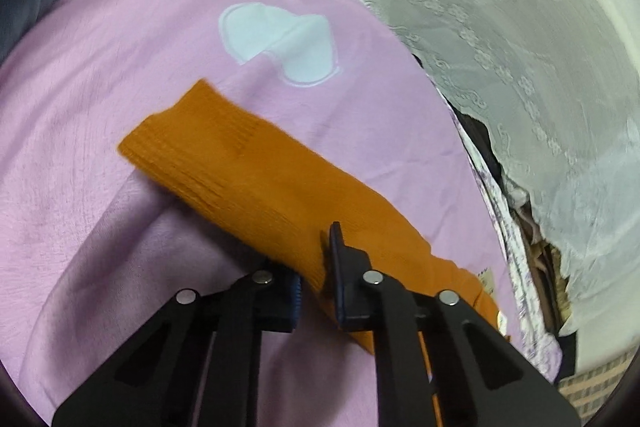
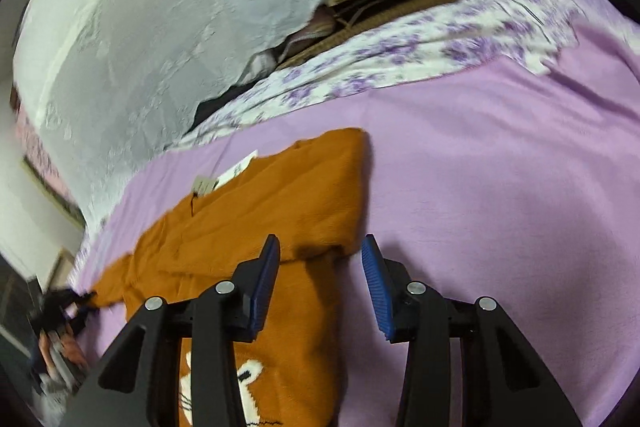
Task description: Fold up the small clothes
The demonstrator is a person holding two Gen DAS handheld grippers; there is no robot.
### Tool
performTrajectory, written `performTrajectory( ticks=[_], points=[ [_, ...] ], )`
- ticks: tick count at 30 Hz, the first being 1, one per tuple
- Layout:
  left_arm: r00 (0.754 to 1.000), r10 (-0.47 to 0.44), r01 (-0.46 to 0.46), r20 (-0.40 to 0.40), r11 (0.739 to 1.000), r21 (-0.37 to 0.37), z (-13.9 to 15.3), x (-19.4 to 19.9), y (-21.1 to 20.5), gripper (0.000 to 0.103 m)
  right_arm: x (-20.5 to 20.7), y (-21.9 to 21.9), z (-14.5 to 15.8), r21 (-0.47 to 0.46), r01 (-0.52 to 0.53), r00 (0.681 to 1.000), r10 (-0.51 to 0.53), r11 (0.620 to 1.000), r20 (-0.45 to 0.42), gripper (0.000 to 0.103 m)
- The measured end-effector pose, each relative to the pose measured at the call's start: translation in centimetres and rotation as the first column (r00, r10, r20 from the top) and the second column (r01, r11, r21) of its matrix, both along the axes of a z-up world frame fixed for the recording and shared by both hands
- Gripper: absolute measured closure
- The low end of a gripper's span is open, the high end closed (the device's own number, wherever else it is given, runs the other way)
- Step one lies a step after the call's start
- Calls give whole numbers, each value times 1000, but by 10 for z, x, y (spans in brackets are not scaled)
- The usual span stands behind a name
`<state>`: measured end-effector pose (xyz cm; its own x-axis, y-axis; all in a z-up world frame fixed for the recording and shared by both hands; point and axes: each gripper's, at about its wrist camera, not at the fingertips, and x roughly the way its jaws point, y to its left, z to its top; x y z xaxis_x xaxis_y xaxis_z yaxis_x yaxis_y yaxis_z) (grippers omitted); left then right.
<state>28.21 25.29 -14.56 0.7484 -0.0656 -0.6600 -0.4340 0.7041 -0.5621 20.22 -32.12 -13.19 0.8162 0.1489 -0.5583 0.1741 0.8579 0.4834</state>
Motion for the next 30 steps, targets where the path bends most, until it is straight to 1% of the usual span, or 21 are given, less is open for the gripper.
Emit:
performTrajectory(
  ticks=[3,6,7,9,12,14,17,22,26,30],
  points=[
    [1000,-15,15,1,995,96,13,-2,-17,92,-2,-14,2,41,33,999,-33,999,4,59],
    [1000,-31,30,2,985,168,25,-3,-31,92,-2,-25,0,69,62,998,-62,996,-3,51],
    [999,-40,38,5,979,201,31,-4,-39,92,-1,-27,-2,79,62,998,-62,995,-12,51],
    [998,-57,53,10,971,233,40,-3,-48,92,2,-29,-7,95,58,998,-56,994,-31,51],
    [995,-98,87,20,948,306,60,-3,-67,93,4,-29,-12,100,59,997,-55,993,-46,51],
    [992,-124,109,25,936,335,73,-2,-76,93,4,-30,-13,103,60,997,-56,993,-45,51],
    [985,-165,141,39,924,355,90,1,-91,93,5,-28,-14,97,63,997,-59,993,-48,51],
    [972,-230,186,55,887,423,111,3,-129,93,6,-28,-14,91,62,997,-57,994,-49,51],
    [962,-268,216,52,866,452,115,6,-157,93,7,-28,-15,88,61,997,-57,994,-52,50],
    [950,-308,253,41,844,474,114,10,-183,96,8,-26,-15,76,59,997,-55,995,-50,47]
  ],
)
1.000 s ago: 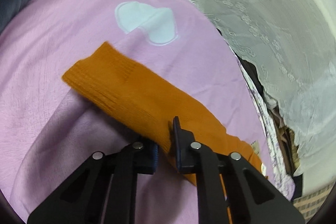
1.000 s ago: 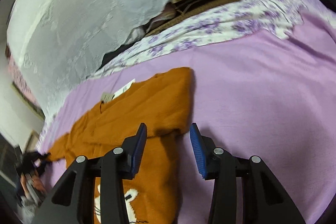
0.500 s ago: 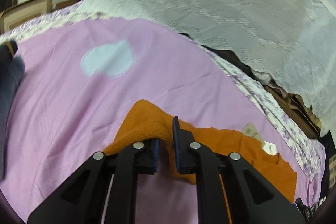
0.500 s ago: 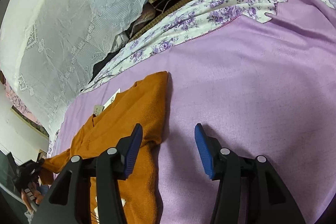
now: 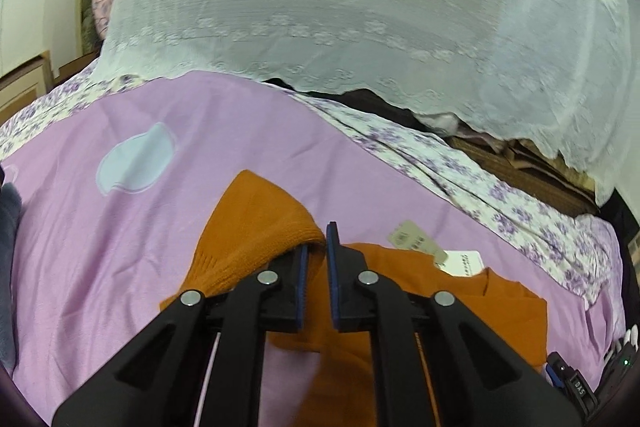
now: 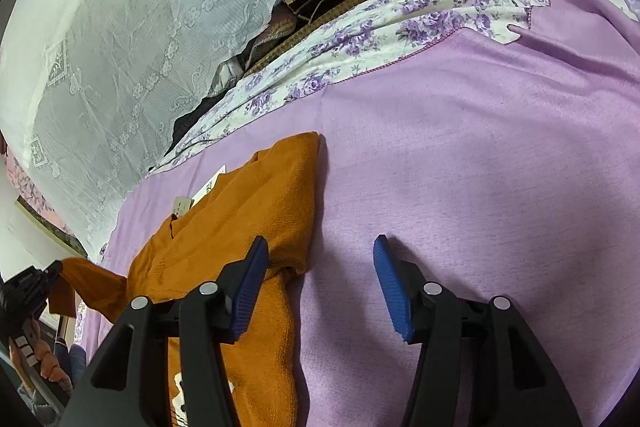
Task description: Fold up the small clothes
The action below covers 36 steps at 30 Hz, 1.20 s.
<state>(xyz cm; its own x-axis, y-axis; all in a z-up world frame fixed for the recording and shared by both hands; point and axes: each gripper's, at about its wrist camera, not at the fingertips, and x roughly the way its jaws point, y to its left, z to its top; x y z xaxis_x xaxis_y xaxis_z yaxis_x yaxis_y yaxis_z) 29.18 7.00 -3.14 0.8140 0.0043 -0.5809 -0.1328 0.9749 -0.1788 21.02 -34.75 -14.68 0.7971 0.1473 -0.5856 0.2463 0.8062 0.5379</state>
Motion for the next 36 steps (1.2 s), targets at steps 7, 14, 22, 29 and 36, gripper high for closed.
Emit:
performTrajectory(
  ticks=[7,14,22,29,36],
  points=[
    [998,-59,59,4,997,47,0,4,-42,97,2,2,-1,-14,-2,1000,2,1000,-4,45],
    [990,-141,140,-1,988,68,-5,5,-88,97,2,1,-1,-15,-3,1000,3,1000,-2,44],
    [969,-245,247,-31,965,90,-23,4,-149,97,4,2,-2,-20,-5,1000,5,1000,-3,42],
    [947,-315,320,-60,941,110,-41,2,-196,97,4,2,-2,-21,-6,1000,6,1000,-3,42],
    [906,-401,412,-134,908,71,-68,-2,-214,50,4,2,-2,-21,-5,1000,5,1000,-3,41]
  ],
)
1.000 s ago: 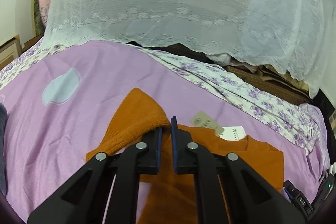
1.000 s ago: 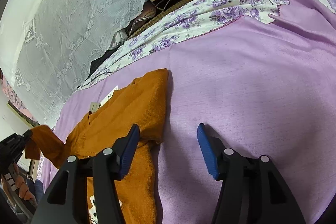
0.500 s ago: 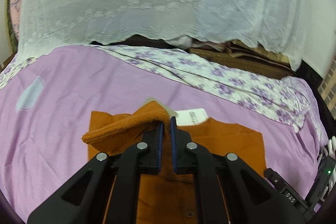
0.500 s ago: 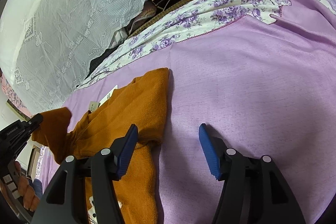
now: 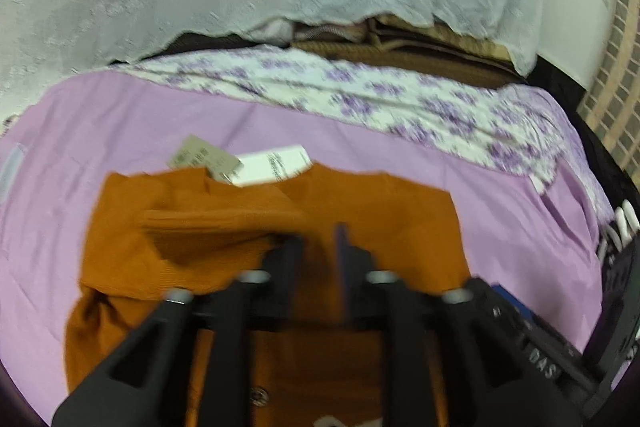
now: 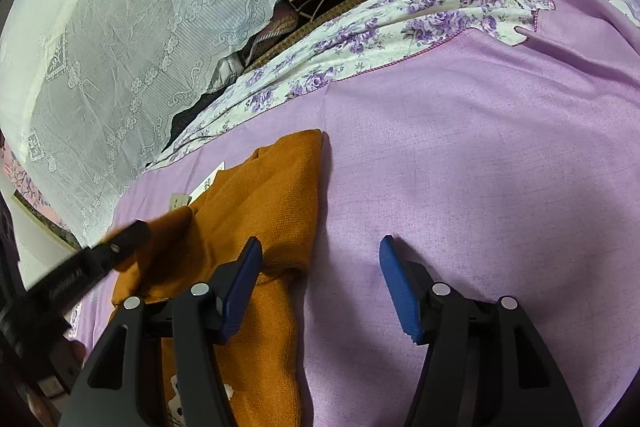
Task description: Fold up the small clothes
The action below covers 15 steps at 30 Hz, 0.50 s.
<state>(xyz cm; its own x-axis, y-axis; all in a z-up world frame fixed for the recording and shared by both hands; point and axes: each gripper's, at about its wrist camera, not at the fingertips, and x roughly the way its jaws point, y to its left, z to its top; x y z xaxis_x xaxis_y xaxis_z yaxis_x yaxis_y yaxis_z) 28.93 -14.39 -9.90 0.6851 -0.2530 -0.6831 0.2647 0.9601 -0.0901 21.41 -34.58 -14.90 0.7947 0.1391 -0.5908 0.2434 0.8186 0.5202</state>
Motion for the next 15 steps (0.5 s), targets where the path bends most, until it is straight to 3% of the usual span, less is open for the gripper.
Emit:
performTrajectory(
  ticks=[1,2,9,15],
  points=[
    [1000,-7,7,-2,1000,-5,-1,-3,0,25,0,0,0,0,0,1000,0,1000,0,41],
    [1000,-6,6,18,1000,-7,0,-7,0,20,0,0,0,0,0,1000,0,1000,0,41],
    [998,-2,1,57,1000,19,12,-19,18,15,0,0,0,5,0,1000,0,1000,2,42],
    [985,149,-146,89,988,-42,31,-22,95,8,-2,1,3,5,2,1000,-2,1000,19,42]
  ],
)
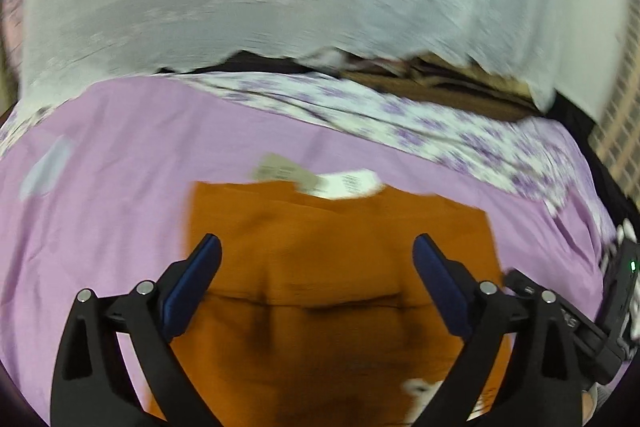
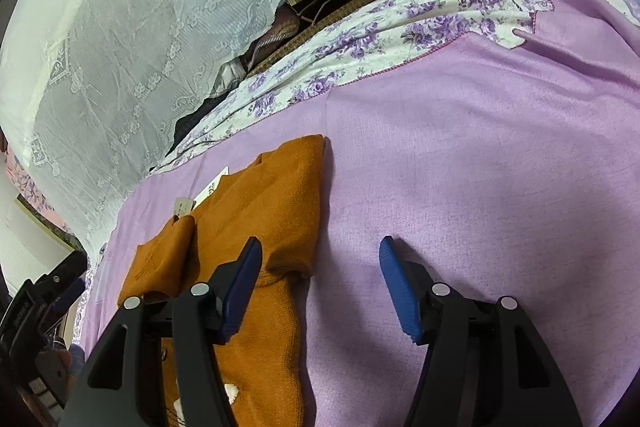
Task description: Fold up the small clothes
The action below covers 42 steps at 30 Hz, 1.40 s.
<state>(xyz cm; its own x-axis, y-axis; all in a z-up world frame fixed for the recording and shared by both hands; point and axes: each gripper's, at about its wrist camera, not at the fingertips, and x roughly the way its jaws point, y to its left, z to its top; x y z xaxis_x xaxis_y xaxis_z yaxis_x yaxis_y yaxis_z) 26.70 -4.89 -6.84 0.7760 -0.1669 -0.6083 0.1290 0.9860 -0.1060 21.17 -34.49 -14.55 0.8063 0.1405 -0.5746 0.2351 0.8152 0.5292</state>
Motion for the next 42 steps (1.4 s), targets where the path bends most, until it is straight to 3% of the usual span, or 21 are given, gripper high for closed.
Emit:
performTrajectory(
  ticks=[5,8,12,14,16,19,21,23,25,26,29,30,32,34,35,38,42],
  points=[
    [980,185,-189,-71,980,-63,-13,21,73,7,-8,19,20,-64,-82,993,87,995,76,45],
    [944,267,-281,-195,958,-48,-46,44,106,7,-13,55,40,-174,-206,965,230,963,125,45],
    [916,259,-285,-306,957,-45,-91,61,120,4,-13,114,56,-361,-331,916,389,872,100,45],
    [925,262,-271,-276,963,7,-90,61,113,4,-8,140,57,-435,-372,896,439,820,62,45],
    [930,262,-263,-259,964,32,-89,60,110,4,3,174,54,-533,-420,869,495,735,-2,45],
    [927,251,-266,-278,964,-15,-90,60,119,4,15,210,46,-630,-448,846,529,635,-68,45],
    [926,246,-264,-286,964,-27,-90,60,121,4,23,226,41,-664,-458,839,534,591,-104,47],
    [926,250,-263,-282,965,-10,-90,61,117,4,31,233,37,-686,-456,841,526,568,-123,57],
    [926,253,-262,-279,965,6,-90,62,114,4,42,235,37,-677,-460,842,523,575,-128,88],
    [926,253,-261,-280,965,6,-90,62,115,4,46,233,39,-667,-458,846,519,587,-124,94],
    [926,250,-260,-283,966,1,-90,63,115,4,54,205,50,-576,-396,888,458,715,-40,96],
    [926,251,-261,-282,965,2,-90,62,115,4,54,184,54,-517,-355,912,410,779,-10,96],
    [926,252,-261,-281,965,6,-91,63,114,4,51,142,56,-433,-255,956,294,864,23,96],
    [926,253,-261,-280,965,8,-91,62,114,4,46,104,53,-351,-168,982,189,921,26,96],
    [927,252,-259,-279,966,10,-91,63,113,4,45,79,46,-268,-133,990,141,954,9,96],
    [929,253,-256,-272,966,25,-91,62,110,4,47,55,21,-161,-142,989,132,977,-69,96],
    [929,252,-256,-271,967,23,-91,62,111,4,46,63,12,-193,-159,985,144,968,-93,91]
  ],
)
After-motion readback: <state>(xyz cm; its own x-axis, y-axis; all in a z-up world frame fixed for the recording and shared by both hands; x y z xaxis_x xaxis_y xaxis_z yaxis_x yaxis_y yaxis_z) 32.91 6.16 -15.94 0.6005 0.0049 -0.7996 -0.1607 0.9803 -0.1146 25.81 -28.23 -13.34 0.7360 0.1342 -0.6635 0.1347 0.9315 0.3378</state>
